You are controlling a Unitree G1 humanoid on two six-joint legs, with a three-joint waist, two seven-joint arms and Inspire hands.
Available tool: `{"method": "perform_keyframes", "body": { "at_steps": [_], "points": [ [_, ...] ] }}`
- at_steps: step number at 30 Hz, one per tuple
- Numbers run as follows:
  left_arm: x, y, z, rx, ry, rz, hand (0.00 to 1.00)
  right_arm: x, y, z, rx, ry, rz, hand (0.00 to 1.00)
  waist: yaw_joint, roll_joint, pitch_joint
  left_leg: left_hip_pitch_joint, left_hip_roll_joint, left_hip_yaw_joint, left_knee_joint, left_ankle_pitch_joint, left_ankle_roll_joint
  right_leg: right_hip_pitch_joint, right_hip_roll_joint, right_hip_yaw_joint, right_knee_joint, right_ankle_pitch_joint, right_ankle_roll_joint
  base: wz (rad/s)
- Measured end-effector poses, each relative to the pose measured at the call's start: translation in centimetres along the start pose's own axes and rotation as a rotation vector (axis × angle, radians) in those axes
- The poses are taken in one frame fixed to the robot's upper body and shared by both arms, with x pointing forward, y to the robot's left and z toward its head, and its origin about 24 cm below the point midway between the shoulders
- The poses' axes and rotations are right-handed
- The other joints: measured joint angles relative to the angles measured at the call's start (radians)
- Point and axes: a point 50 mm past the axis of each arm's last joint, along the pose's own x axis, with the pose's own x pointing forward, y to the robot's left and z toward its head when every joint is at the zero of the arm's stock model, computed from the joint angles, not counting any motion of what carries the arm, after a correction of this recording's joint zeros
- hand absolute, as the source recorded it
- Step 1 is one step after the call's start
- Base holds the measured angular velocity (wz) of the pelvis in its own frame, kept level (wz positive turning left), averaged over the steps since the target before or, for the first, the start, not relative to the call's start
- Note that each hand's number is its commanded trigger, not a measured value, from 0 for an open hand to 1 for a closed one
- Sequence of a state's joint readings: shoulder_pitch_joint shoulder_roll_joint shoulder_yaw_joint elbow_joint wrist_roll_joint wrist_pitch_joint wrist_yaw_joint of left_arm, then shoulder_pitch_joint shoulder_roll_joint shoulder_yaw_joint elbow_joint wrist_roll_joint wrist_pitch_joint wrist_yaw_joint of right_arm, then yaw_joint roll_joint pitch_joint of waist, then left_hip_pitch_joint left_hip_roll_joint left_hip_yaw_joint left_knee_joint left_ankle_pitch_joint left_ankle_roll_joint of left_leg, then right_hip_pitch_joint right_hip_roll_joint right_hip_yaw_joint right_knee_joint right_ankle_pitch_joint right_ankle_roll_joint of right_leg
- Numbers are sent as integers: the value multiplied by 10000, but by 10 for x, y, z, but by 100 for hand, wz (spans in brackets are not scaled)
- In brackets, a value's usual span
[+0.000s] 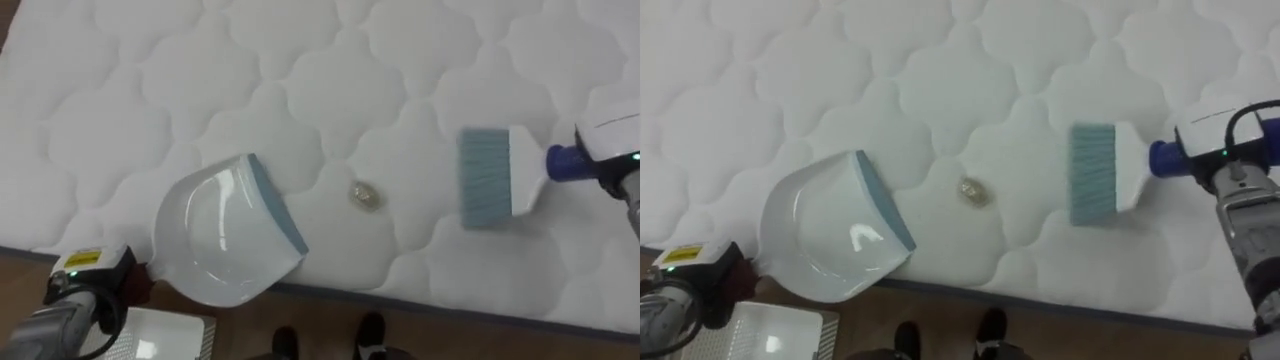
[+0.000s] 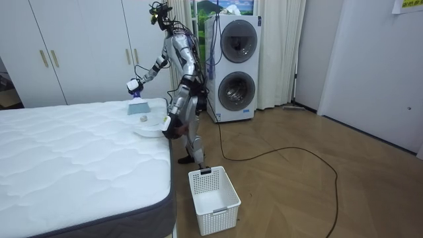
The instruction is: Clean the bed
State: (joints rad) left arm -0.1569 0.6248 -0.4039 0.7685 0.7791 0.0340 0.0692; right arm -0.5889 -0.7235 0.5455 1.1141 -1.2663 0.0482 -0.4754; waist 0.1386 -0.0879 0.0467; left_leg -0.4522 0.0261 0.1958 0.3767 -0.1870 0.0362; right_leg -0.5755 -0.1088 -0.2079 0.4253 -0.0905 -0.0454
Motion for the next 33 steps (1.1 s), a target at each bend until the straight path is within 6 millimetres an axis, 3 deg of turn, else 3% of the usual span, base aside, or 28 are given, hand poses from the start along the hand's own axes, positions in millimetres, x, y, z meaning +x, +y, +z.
{"method": "perform_keyframes", "body": {
  "at_steps": [4, 12, 20, 33],
  "points": [
    [0, 1, -1, -17, -30, 33, 100, 3, -9, 2, -992, -459, -187, 100, 32, -83, 17, -3, 37, -48, 5, -9, -15, 84, 43, -123, -110, 16, -15, 2],
    [0, 1, -6, 23, 9, -37, 100, 7, -23, 11, -1405, -899, -322, 100, -52, -160, 6, 70, 74, -98, 10, -24, -37, 249, 69, -184, -240, 53, -19, 1],
    [1, 3, -9, 36, 32, -111, 100, 3, -15, 18, -1919, -1296, 217, 100, -25, -136, 2, 76, 195, -194, 82, -60, -93, 458, 210, -454, -520, 186, -74, 0],
    [1, 3, -6, 39, -72, -46, 100, -7, 4, 18, -2126, -1243, 692, 100, 95, 259, -6, 73, 266, -363, 125, -84, -128, 626, 240, -645, -653, 239, -103, 3]
  ]
}}
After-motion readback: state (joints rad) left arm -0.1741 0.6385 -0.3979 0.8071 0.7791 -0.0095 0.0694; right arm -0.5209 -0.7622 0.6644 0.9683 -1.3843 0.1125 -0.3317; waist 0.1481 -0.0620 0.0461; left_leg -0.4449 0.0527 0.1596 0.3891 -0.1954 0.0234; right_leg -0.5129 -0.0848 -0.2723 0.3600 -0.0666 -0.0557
